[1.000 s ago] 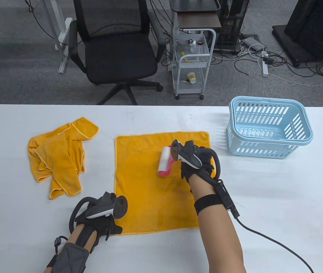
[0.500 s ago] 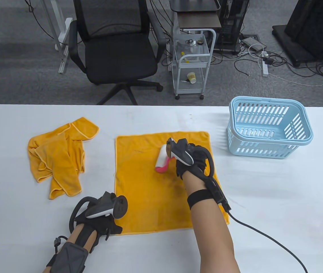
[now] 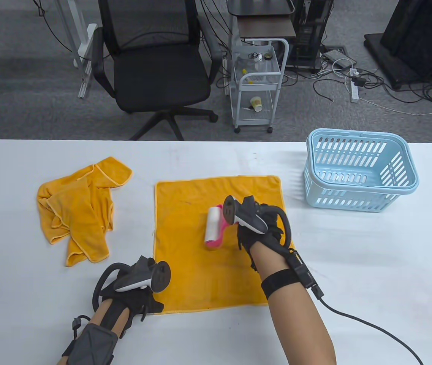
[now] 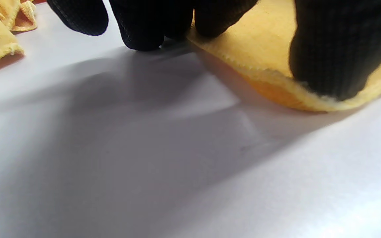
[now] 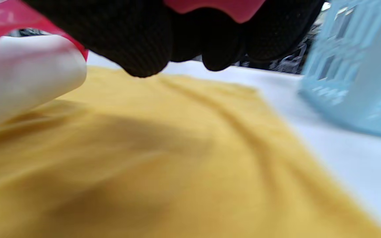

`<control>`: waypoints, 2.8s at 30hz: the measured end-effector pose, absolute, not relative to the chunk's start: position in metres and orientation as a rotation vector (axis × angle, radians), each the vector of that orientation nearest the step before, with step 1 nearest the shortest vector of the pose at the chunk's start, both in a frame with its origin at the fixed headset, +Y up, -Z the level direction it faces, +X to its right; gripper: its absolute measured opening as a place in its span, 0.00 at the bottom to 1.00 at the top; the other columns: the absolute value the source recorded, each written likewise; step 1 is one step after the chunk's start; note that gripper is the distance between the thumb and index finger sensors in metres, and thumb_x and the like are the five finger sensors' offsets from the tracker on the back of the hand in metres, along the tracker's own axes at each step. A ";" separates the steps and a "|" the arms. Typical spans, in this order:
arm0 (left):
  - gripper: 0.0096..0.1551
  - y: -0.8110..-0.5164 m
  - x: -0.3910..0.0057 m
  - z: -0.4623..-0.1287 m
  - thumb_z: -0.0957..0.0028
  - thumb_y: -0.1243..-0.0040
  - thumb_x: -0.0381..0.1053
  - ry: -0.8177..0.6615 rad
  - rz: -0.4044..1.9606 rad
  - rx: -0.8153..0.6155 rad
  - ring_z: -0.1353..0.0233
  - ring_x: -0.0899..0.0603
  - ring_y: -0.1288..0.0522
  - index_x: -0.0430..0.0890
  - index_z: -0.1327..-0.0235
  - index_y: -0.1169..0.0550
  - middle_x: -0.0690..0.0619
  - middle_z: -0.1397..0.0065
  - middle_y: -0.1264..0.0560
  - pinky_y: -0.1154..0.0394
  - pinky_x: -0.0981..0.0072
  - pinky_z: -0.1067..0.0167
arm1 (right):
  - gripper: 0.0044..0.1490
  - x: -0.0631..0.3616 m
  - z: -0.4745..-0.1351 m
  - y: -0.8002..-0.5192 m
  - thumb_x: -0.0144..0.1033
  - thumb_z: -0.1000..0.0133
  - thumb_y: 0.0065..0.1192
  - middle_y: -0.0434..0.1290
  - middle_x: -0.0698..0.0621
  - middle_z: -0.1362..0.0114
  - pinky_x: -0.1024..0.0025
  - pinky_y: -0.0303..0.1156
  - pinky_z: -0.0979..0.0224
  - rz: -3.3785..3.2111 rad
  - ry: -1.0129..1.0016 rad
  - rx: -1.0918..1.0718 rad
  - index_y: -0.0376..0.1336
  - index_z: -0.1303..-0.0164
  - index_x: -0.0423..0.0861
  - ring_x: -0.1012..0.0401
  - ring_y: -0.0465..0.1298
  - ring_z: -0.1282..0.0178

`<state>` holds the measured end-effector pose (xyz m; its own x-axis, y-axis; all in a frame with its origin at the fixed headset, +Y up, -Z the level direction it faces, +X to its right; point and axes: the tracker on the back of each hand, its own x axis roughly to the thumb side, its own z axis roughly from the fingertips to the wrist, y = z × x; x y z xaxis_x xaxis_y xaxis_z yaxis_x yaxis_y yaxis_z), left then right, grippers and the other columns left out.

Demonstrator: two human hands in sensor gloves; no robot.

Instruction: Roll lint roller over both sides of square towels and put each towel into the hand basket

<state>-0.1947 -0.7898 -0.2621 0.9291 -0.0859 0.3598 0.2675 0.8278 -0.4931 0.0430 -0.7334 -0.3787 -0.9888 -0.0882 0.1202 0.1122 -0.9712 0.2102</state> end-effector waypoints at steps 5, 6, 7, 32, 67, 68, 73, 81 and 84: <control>0.58 -0.790 -0.194 -0.262 0.62 0.30 0.70 -0.334 -0.196 -0.566 0.17 0.29 0.39 0.49 0.22 0.39 0.42 0.12 0.47 0.41 0.26 0.26 | 0.29 0.029 -0.364 -0.749 0.36 0.43 0.67 0.66 0.46 0.29 0.40 0.68 0.30 -2.952 -0.269 -0.239 0.60 0.31 0.53 0.45 0.70 0.32; 0.58 -0.790 -0.194 -0.262 0.62 0.30 0.70 -0.333 -0.196 -0.566 0.17 0.29 0.39 0.49 0.22 0.39 0.42 0.12 0.47 0.42 0.26 0.26 | 0.28 0.037 -0.364 -0.751 0.36 0.43 0.67 0.66 0.46 0.29 0.40 0.68 0.30 -2.895 -0.246 -0.206 0.61 0.32 0.55 0.46 0.70 0.32; 0.58 -0.790 -0.194 -0.262 0.62 0.30 0.70 -0.333 -0.196 -0.566 0.17 0.29 0.39 0.49 0.22 0.39 0.42 0.12 0.47 0.42 0.26 0.26 | 0.27 0.052 -0.365 -0.751 0.35 0.43 0.67 0.66 0.46 0.30 0.40 0.69 0.31 -2.877 -0.239 -0.164 0.62 0.34 0.56 0.45 0.71 0.32; 0.57 -0.789 -0.194 -0.262 0.62 0.30 0.70 -0.331 -0.199 -0.567 0.17 0.29 0.39 0.49 0.23 0.39 0.42 0.12 0.47 0.42 0.26 0.26 | 0.30 0.062 -0.313 -0.746 0.33 0.43 0.68 0.67 0.47 0.31 0.42 0.70 0.32 -2.823 -0.305 -0.310 0.59 0.32 0.51 0.46 0.72 0.33; 0.57 -0.789 -0.194 -0.262 0.62 0.30 0.71 -0.324 -0.201 -0.568 0.17 0.30 0.39 0.49 0.23 0.40 0.43 0.12 0.48 0.42 0.26 0.26 | 0.24 0.184 -0.293 -0.746 0.24 0.45 0.70 0.67 0.45 0.31 0.38 0.69 0.31 -2.757 -0.365 -0.112 0.66 0.40 0.53 0.44 0.72 0.33; 0.57 -0.789 -0.194 -0.261 0.62 0.30 0.71 -0.323 -0.199 -0.568 0.17 0.30 0.39 0.49 0.23 0.40 0.43 0.12 0.48 0.42 0.26 0.26 | 0.24 0.196 -0.295 -0.746 0.24 0.45 0.70 0.67 0.45 0.30 0.37 0.68 0.31 -2.759 -0.379 -0.072 0.66 0.40 0.53 0.44 0.72 0.32; 0.57 -0.789 -0.194 -0.262 0.63 0.30 0.71 -0.318 -0.203 -0.569 0.17 0.30 0.39 0.49 0.23 0.40 0.43 0.12 0.48 0.42 0.26 0.26 | 0.22 0.233 -0.296 -0.752 0.22 0.45 0.71 0.67 0.45 0.30 0.37 0.67 0.30 -2.833 -0.385 0.017 0.68 0.43 0.53 0.43 0.71 0.31; 0.57 -0.790 -0.195 -0.261 0.62 0.31 0.71 -0.315 -0.191 -0.569 0.16 0.30 0.40 0.50 0.23 0.40 0.43 0.12 0.49 0.42 0.26 0.26 | 0.31 0.252 -0.290 -0.753 0.31 0.45 0.74 0.69 0.46 0.28 0.44 0.74 0.31 -3.023 -0.285 -0.018 0.63 0.32 0.53 0.44 0.74 0.29; 0.57 -0.790 -0.196 -0.261 0.63 0.31 0.71 -0.311 -0.186 -0.570 0.17 0.30 0.41 0.50 0.23 0.40 0.43 0.12 0.49 0.43 0.26 0.26 | 0.36 0.266 -0.291 -0.747 0.35 0.46 0.75 0.70 0.45 0.28 0.47 0.77 0.35 -3.125 -0.195 0.072 0.60 0.28 0.51 0.43 0.77 0.31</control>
